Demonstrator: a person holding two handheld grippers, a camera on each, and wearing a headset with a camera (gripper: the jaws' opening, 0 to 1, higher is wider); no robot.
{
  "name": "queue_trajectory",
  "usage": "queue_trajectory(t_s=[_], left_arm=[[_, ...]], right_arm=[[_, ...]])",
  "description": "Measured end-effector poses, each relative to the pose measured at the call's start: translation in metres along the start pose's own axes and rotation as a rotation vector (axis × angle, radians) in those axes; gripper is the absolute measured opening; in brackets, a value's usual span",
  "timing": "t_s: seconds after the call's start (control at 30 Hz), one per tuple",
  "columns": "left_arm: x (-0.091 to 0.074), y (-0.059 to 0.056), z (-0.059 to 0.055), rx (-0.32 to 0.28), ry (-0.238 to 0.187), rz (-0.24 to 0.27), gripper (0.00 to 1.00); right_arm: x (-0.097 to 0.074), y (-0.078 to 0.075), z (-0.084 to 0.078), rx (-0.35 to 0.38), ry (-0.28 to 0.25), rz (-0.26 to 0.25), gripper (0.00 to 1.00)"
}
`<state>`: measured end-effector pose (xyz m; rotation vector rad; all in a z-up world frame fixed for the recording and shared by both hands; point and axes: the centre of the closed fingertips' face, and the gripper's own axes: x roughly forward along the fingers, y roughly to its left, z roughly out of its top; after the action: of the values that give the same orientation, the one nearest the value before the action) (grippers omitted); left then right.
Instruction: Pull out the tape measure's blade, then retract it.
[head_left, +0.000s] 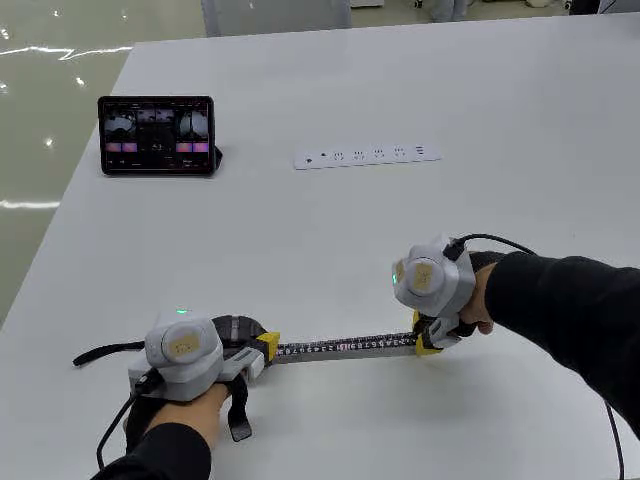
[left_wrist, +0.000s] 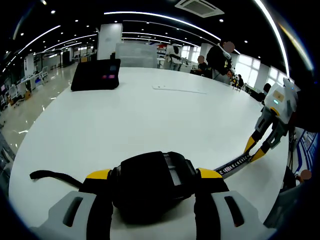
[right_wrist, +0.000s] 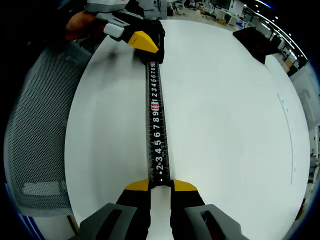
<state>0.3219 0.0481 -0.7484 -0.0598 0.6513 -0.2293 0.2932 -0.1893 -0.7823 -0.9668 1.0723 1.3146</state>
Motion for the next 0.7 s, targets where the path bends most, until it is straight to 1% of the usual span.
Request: queue_trajectory(t_s=[0.1, 0.47, 0.7], left_arm=[[0.0, 0.0, 0.0, -0.001, 0.002, 0.0, 0.62], [0.001, 0.0, 0.0, -0.003, 0.008, -0.002, 0.62], [0.001, 0.0, -0.001, -0.004, 0.009, -0.003, 0.62]], right_arm=[[0.001, 0.0, 0.001, -0.006, 0.003, -0.002, 0.1], [0.003, 0.0, 0.007, 0.015, -0.004, 0.005, 0.1], [0.004, 0.0, 0.011, 0.014, -0.005, 0.007, 0.1]])
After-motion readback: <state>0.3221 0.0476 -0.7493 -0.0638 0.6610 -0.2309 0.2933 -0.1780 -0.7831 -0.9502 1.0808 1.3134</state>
